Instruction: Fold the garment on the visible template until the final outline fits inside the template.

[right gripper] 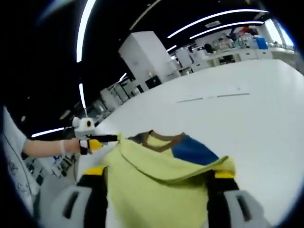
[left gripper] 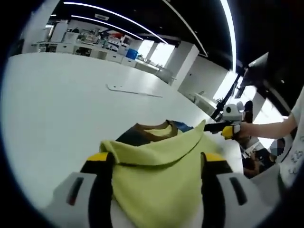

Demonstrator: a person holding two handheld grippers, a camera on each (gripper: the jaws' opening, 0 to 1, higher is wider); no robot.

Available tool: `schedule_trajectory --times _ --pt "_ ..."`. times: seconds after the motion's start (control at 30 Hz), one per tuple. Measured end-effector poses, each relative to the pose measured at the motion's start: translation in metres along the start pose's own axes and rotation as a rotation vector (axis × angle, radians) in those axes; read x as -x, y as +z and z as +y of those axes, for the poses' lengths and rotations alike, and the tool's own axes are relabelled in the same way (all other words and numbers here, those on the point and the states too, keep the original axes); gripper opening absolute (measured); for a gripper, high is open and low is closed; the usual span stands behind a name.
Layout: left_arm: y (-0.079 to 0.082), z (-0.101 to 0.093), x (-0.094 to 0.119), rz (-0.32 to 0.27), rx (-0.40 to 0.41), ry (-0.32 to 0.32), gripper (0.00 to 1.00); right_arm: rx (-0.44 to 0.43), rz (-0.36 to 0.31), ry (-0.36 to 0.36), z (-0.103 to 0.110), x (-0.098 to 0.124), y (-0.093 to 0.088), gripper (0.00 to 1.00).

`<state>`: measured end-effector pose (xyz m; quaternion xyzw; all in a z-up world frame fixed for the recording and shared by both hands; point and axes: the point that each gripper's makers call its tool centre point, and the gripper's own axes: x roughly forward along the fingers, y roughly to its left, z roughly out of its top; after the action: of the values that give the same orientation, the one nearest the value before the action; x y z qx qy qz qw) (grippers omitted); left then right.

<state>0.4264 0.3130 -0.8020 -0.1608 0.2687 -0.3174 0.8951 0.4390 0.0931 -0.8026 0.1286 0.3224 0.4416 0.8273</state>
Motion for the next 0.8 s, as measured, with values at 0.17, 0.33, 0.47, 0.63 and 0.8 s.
schedule_trajectory --times 0.17,0.33,0.47,0.63,0.8 --pt "0.007 0.008 -0.003 -0.03 0.037 0.017 0.73 -0.022 -0.008 -0.027 -0.013 -0.002 0.002 0.86" --pt "0.004 0.009 -0.006 -0.028 0.053 0.029 0.73 -0.045 -0.029 -0.036 -0.021 -0.006 0.007 0.84" --pt "0.008 0.014 -0.007 -0.044 0.066 0.04 0.75 -0.056 -0.049 -0.046 -0.022 -0.007 0.011 0.84" --pt "0.007 0.017 -0.011 -0.035 0.068 0.048 0.75 -0.066 -0.066 -0.065 -0.029 -0.01 0.015 0.88" --pt "0.008 0.015 -0.012 -0.037 0.066 0.06 0.75 -0.068 -0.07 -0.068 -0.031 -0.01 0.016 0.88"
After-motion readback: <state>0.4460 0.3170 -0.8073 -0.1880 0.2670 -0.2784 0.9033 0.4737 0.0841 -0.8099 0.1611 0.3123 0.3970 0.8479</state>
